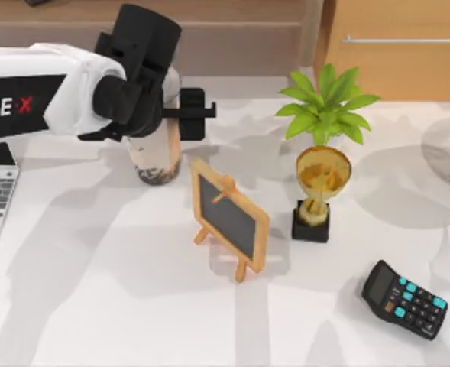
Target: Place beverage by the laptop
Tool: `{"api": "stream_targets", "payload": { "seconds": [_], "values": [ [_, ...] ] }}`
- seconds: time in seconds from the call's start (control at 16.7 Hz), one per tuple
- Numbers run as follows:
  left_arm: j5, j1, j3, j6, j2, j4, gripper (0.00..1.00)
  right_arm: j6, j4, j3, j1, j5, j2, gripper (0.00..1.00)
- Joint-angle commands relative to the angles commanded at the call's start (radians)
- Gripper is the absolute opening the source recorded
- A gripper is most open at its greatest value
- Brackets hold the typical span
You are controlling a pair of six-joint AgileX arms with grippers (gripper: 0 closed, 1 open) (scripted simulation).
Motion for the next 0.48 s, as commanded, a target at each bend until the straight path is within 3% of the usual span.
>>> {"api": "stream_targets", "payload": {
  "seconds": [0.48],
  "values": [
    [0.0,0.0,0.0,0.0,0.0,0.0,0.0,0.0,0.0,0.0,0.0,0.0,0.0,1.0]
  ]
}}
